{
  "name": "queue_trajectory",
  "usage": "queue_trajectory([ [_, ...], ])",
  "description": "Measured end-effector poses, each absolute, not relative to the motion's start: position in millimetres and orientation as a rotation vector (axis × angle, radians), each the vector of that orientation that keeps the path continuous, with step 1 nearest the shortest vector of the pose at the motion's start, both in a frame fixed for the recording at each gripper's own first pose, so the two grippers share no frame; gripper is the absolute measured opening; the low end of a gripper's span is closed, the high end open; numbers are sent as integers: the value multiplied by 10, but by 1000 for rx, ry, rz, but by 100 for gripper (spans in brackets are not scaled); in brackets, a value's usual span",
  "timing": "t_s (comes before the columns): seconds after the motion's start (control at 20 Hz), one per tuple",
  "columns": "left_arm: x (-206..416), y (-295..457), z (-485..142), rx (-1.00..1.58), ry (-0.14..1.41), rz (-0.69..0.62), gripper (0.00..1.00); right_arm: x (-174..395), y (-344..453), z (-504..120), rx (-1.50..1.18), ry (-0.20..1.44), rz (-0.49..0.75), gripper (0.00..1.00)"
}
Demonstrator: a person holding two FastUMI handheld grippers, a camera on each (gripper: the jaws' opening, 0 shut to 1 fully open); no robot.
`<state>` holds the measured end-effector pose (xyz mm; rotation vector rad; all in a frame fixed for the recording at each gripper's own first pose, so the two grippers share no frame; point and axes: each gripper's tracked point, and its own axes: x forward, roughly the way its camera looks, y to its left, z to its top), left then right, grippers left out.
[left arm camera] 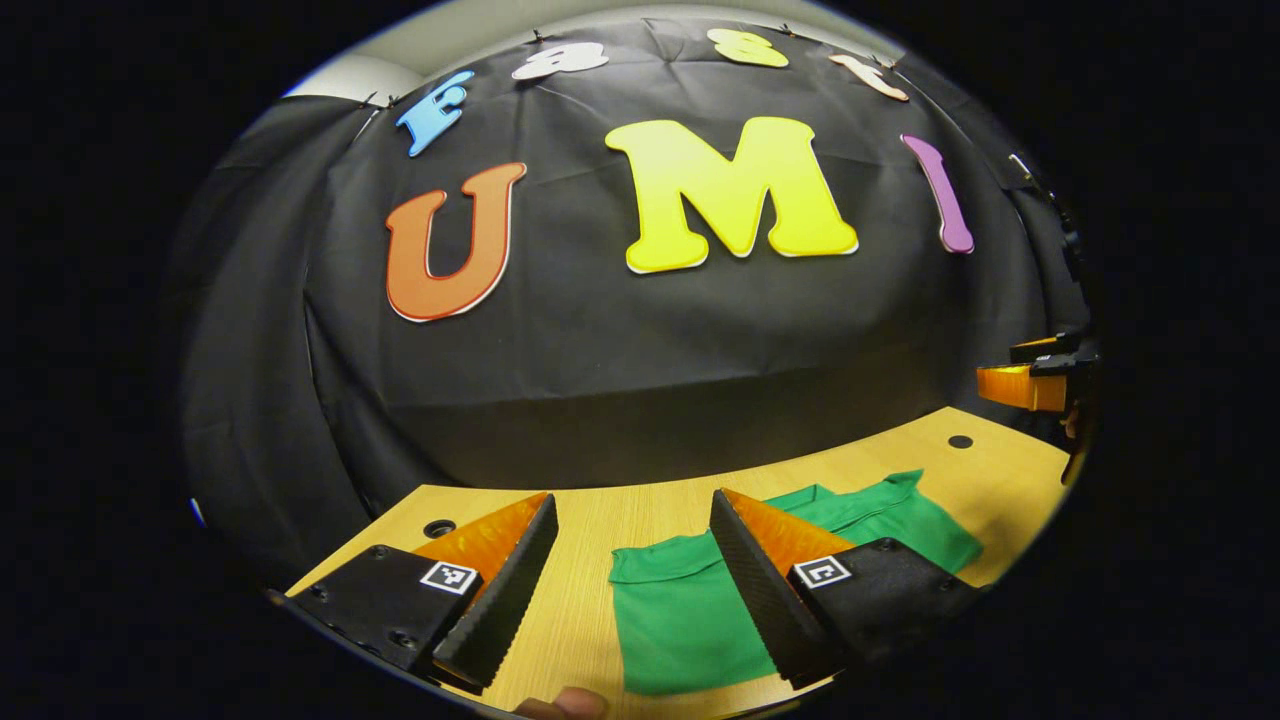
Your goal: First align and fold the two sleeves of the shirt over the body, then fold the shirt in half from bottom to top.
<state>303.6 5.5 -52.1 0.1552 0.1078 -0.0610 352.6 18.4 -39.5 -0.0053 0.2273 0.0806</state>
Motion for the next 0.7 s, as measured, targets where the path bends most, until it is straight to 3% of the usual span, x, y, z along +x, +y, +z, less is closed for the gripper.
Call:
queue_trajectory([
  [0.35, 1942, -187, -253, 105, 74, -64, 98, 2378, -67, 59, 8, 126, 84, 95],
  [0.7, 948, -375, -333, 89, 43, -51, 98, 1172, 151, -161, 58, 170, 188, 95],
])
